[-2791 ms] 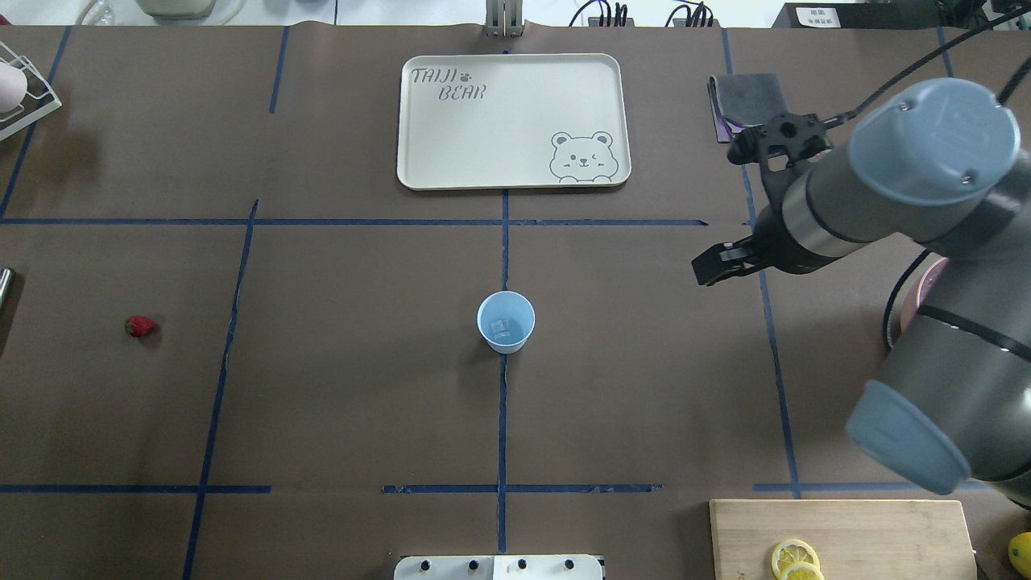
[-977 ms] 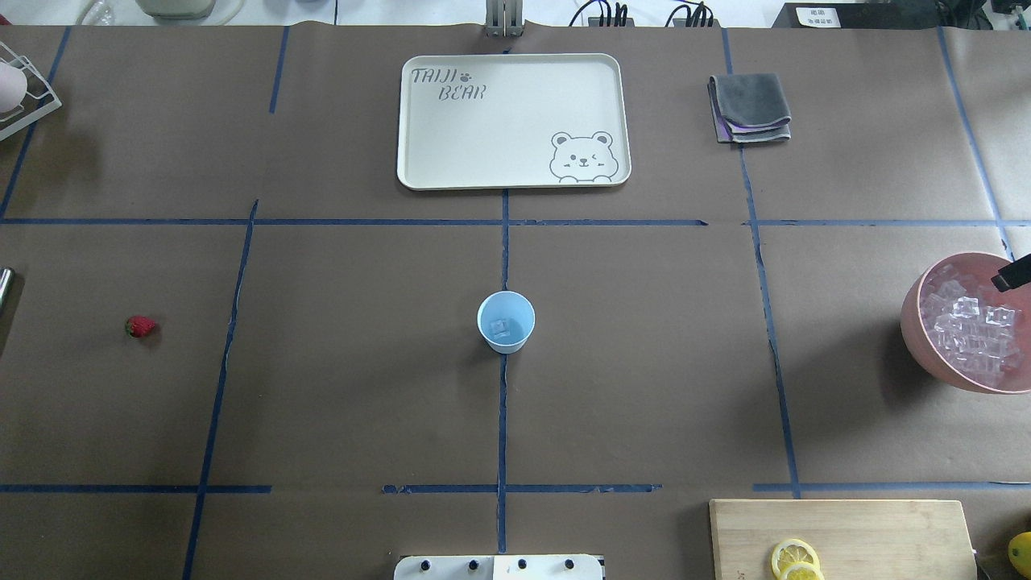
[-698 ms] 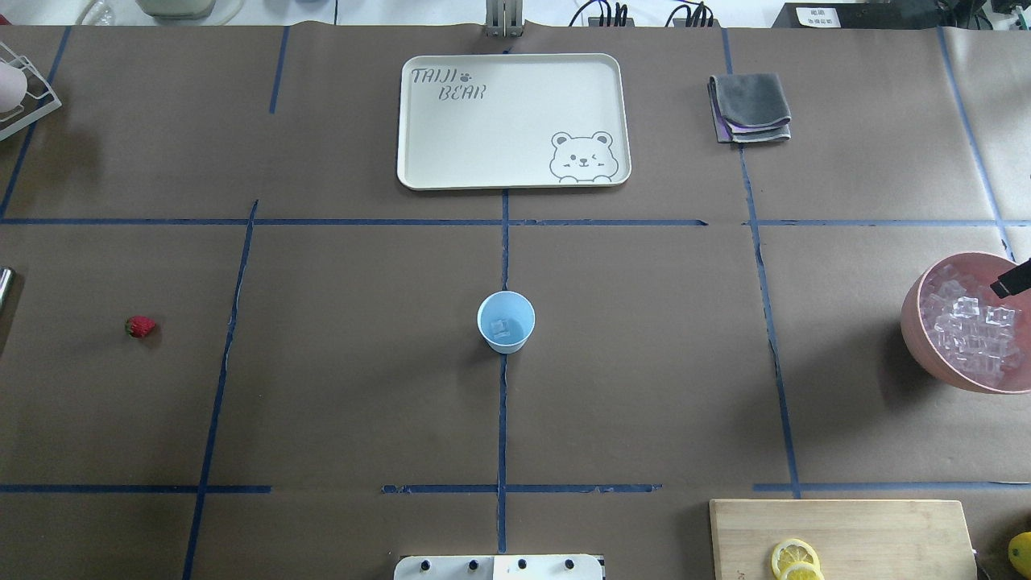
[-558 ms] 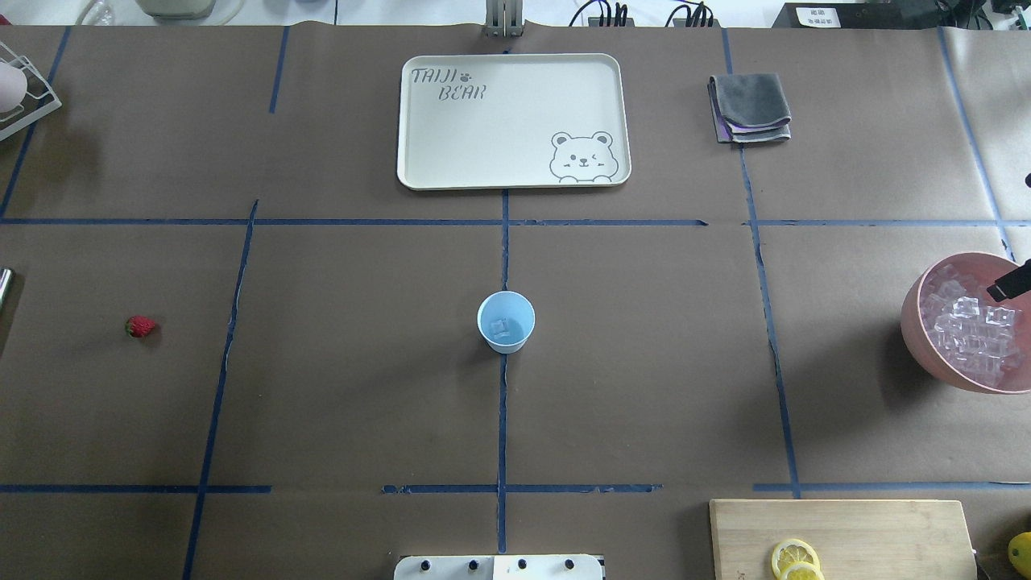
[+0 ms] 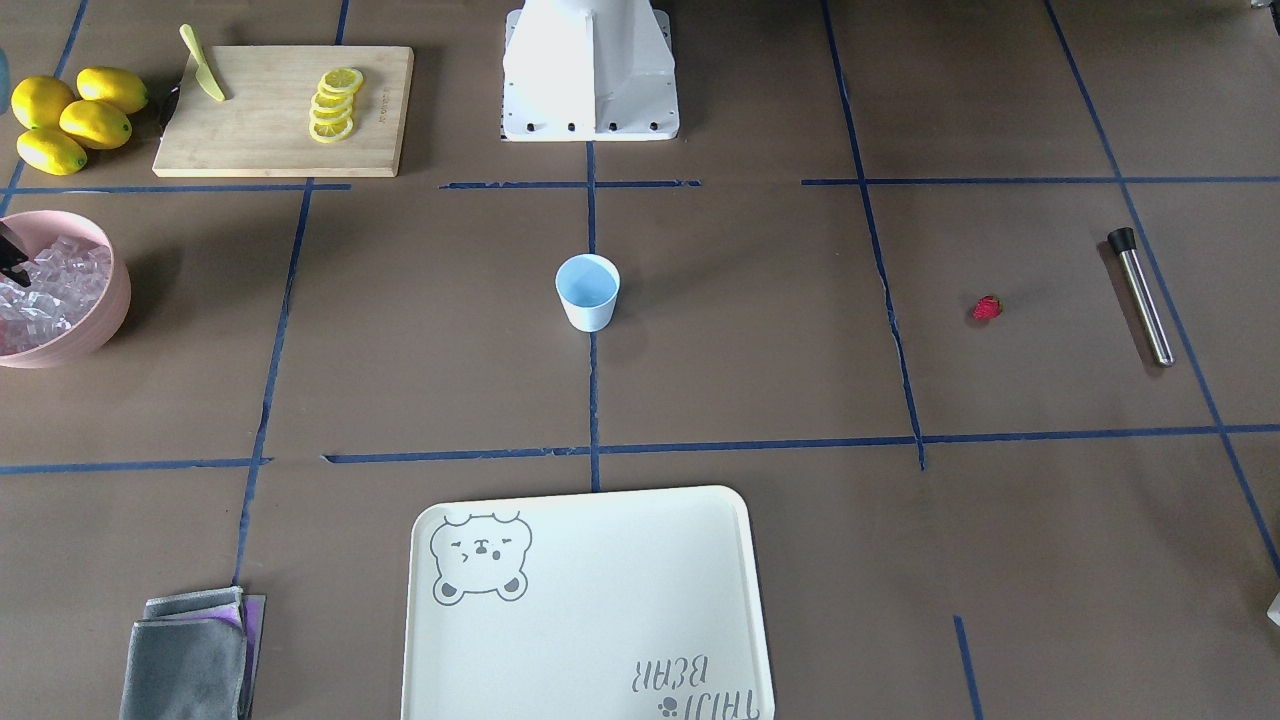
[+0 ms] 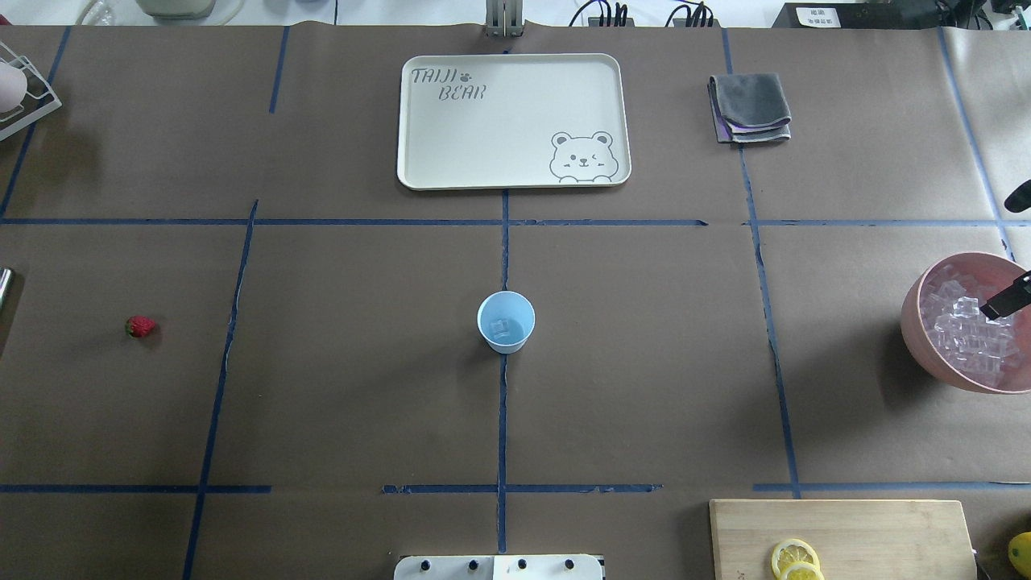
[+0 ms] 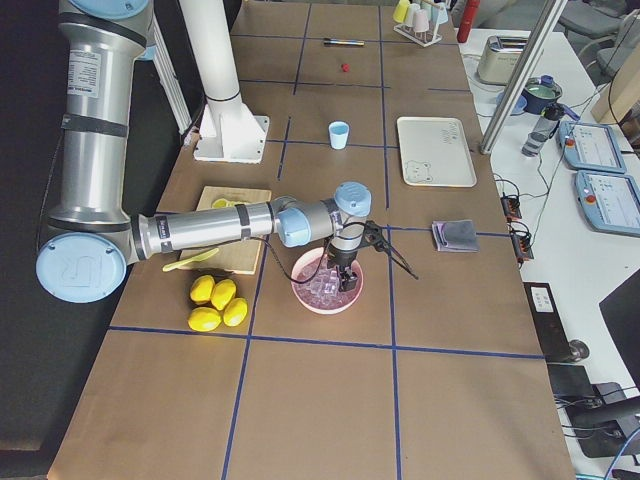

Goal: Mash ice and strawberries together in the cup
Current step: 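Lower the right gripper into the bowl and grasp another ice cube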

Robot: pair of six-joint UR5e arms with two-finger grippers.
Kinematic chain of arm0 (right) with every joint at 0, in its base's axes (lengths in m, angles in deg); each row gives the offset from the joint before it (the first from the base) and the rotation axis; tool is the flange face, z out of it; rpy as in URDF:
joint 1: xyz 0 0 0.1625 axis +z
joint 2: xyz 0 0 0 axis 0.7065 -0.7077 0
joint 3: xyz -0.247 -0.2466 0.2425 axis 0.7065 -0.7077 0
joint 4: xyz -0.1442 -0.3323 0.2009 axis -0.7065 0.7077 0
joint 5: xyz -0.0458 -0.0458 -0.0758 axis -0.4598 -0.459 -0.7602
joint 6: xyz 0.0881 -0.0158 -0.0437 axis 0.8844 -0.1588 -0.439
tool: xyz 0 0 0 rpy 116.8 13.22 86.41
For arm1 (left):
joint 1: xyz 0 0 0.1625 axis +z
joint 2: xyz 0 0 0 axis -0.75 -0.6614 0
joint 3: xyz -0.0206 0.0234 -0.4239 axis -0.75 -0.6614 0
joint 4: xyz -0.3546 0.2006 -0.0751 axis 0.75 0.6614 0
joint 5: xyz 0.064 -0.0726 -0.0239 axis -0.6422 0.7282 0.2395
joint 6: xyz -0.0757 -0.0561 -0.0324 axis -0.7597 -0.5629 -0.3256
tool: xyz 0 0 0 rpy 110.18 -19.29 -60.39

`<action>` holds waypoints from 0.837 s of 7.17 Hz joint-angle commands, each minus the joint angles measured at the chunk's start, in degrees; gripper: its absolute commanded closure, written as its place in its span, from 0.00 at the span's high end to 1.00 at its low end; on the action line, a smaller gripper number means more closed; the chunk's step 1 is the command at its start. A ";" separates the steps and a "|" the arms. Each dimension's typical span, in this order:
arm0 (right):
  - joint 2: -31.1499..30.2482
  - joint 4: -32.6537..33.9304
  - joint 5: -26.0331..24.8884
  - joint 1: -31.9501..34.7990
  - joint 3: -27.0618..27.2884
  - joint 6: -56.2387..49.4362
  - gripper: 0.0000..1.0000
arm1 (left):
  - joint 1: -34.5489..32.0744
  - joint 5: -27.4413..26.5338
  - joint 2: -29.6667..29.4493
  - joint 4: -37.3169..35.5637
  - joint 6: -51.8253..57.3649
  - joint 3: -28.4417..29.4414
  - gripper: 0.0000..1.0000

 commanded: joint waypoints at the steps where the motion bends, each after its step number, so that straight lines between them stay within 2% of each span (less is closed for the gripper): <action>1: -0.04 0.03 0.00 -0.09 -1.16 -1.02 0.71 | 0.00 0.00 0.00 0.00 0.00 -0.13 1.00; 2: -0.04 0.04 0.00 -0.27 -1.17 -1.11 0.66 | 0.00 0.00 0.00 0.00 0.00 -0.04 1.00; 6: 0.13 -0.05 0.00 -1.14 -1.25 -1.02 0.66 | 0.00 0.00 0.00 0.00 0.00 -0.21 1.00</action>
